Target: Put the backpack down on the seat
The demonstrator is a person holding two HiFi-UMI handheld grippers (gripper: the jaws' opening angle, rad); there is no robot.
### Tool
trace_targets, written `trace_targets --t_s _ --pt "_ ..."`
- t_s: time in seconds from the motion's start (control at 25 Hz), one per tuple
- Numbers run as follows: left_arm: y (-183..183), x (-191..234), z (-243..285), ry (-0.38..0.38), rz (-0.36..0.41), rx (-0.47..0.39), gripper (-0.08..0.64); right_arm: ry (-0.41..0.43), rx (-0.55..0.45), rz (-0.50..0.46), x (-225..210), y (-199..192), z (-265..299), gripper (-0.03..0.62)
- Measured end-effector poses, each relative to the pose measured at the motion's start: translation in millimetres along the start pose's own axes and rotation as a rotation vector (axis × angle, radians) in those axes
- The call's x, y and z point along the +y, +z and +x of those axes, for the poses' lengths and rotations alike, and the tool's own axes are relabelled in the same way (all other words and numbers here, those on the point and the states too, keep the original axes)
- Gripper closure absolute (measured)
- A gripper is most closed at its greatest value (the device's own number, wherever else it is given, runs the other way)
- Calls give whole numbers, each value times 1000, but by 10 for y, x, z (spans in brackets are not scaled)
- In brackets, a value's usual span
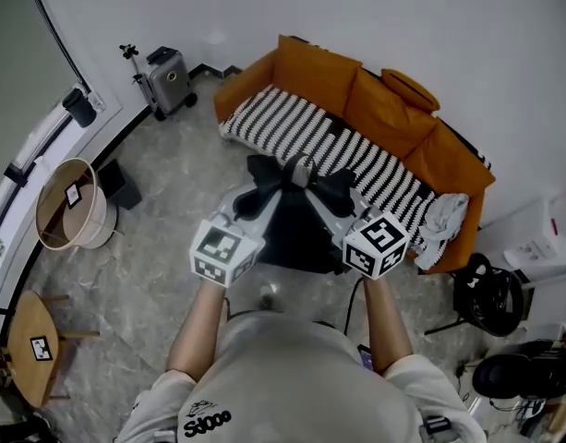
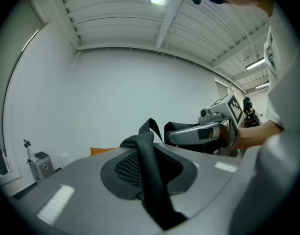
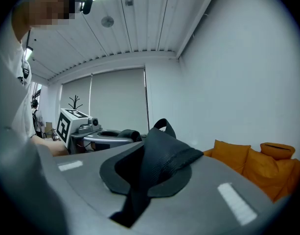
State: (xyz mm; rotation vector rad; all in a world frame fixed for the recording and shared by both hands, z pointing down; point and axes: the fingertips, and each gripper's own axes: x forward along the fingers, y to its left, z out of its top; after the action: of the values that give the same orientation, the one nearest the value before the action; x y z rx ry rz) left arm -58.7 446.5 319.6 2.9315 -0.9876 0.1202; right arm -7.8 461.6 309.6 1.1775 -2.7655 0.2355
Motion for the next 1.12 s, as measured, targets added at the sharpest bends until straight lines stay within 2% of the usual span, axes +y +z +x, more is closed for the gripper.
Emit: trace_targets --t_s 0.68,1.12 --pt "-85 1242 943 9 -30 33 500 11 28 22 -1081 112 1150 575" --pt "-82 2177 2088 48 -42 65 500 72 53 32 -2349 268 1973 574"
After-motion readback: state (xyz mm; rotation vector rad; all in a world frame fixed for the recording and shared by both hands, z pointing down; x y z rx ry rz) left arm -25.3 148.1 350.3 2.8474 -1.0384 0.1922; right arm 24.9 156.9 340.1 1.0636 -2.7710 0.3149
